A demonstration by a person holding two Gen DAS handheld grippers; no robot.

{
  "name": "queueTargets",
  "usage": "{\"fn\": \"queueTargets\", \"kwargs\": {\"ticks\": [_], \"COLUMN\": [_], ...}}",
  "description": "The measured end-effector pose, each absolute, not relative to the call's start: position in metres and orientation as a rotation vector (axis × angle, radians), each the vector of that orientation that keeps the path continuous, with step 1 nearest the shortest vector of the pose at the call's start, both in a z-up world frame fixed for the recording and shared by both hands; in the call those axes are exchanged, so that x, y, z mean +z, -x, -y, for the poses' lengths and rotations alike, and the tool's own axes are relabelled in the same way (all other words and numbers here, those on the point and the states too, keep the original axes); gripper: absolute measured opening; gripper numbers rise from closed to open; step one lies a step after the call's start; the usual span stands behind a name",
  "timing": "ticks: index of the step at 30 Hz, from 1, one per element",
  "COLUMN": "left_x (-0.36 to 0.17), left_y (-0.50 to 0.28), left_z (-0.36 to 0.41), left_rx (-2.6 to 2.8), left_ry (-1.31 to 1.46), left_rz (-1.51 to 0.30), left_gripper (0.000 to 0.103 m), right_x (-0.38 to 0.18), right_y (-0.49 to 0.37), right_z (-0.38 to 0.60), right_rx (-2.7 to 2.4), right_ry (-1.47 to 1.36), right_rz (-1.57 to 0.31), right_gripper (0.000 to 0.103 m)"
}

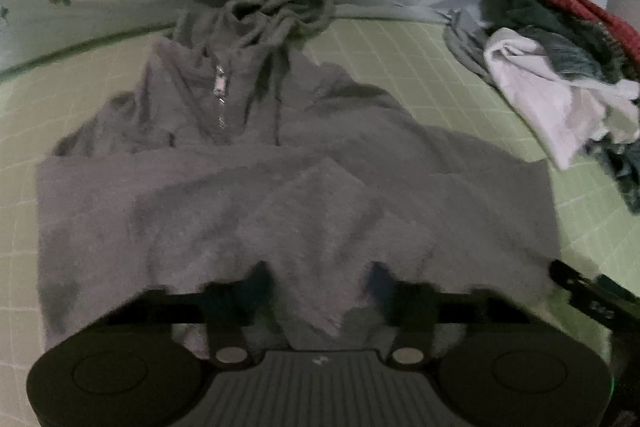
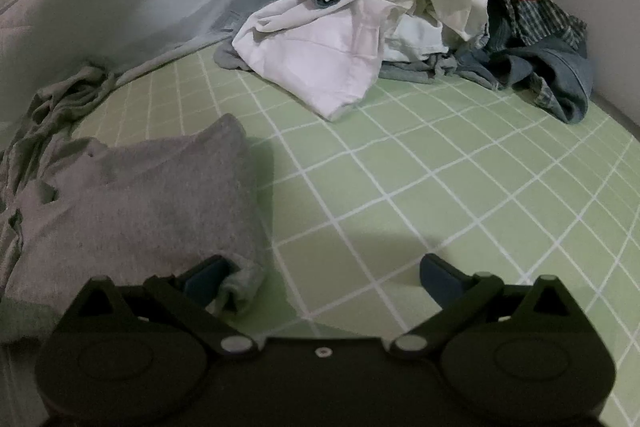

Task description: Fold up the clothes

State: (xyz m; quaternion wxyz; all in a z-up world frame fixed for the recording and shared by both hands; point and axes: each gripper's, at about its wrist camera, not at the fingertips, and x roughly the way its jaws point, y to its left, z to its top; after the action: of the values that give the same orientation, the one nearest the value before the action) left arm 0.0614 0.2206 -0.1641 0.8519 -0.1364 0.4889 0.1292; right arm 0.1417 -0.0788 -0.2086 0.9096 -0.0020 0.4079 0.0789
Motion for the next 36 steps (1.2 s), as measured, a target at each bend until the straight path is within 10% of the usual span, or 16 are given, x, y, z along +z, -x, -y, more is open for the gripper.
{"fn": "queueTargets", "kwargs": {"ticks": [4, 36], "left_x": [-0.155, -0.002], "left_y": [-0.059, 0.055], "left_z": [-0.226, -0.337], "left_rx": [0.273, 0.67], "left_ry": [0.3, 0.301], "left_rz": [-0.999, -0.467], "left_gripper": [0.012, 0.01], "right_x": [-0.205, -0.188], "right_y": [-0.144, -0.095], "right_z": [0.082, 0.027], "right_rx": [0.148, 0.348], "right_ry": [-0.037, 0.139], "right_rz": [-0.865, -0.84], "right_gripper": [0.103, 0.103]}}
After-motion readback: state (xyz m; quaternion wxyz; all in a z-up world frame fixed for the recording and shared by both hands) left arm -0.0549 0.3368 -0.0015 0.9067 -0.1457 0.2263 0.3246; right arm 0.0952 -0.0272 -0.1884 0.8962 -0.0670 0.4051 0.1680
